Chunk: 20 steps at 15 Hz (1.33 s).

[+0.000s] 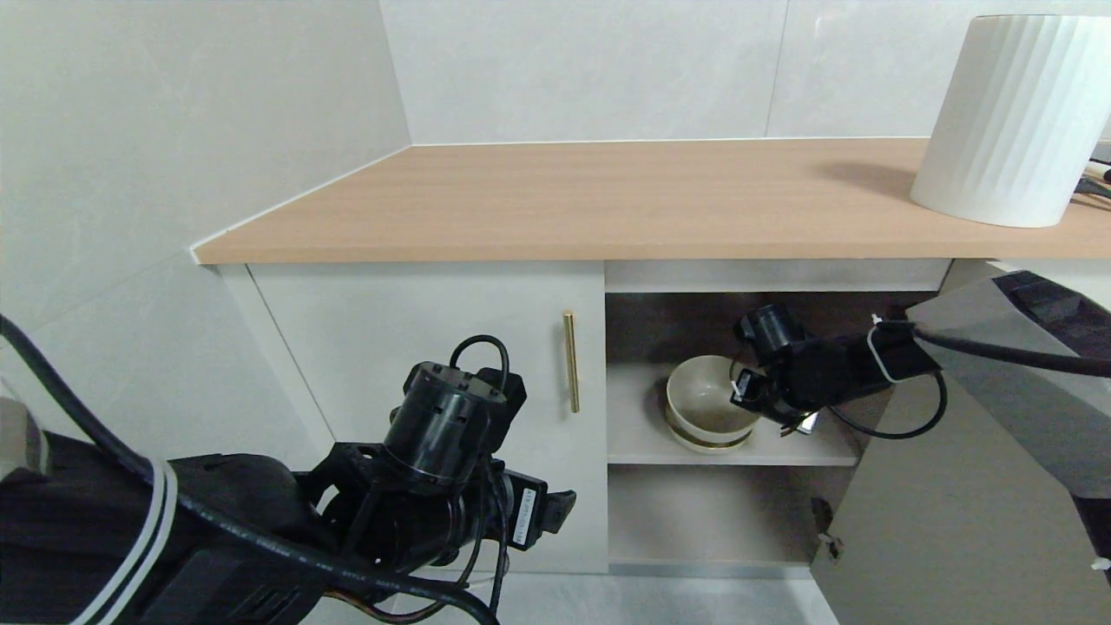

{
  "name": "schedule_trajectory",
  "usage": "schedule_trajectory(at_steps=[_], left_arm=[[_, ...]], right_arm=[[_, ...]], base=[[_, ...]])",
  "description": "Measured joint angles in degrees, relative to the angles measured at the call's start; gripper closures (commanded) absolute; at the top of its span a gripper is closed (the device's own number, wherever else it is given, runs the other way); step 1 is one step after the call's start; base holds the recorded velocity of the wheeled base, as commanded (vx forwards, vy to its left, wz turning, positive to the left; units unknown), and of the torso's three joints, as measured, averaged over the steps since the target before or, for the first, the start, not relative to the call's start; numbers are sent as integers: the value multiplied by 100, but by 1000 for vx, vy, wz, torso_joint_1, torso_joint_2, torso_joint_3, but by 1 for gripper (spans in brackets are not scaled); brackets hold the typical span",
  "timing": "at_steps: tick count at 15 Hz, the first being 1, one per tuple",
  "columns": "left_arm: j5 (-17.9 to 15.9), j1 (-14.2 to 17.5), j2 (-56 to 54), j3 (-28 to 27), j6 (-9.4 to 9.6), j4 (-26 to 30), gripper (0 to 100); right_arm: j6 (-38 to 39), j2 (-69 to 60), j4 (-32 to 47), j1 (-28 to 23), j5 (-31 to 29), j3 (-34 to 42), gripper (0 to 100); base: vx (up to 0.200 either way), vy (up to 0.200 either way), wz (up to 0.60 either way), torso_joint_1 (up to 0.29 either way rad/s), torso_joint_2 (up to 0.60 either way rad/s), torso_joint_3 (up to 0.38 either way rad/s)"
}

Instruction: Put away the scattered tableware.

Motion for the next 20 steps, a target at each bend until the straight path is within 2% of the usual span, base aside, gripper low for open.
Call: schedule_trajectory(at_steps=[1, 6, 11, 14, 20], left_arm=[[0, -2, 0, 0, -2, 0, 0], [0, -2, -2, -2, 0, 0, 0], [2, 2, 5, 0, -6, -6, 0], [29, 33, 9, -20, -200, -9, 0], [152, 116, -24, -29, -271, -6, 0]], right_arm=[[-5, 22, 0, 0, -2, -5, 0], [-5, 96, 11, 67, 0, -73, 0], [-5, -201, 41, 299, 17, 166, 0], [-288, -672, 55, 433, 88, 736, 0], [-1012, -1930, 80, 981, 430, 1903, 0]], base=[[0, 0, 0, 0, 0, 0], [0, 0, 0, 0, 0, 0], [0, 0, 0, 0, 0, 0], [0, 0, 0, 0, 0, 0], [0, 0, 0, 0, 0, 0]])
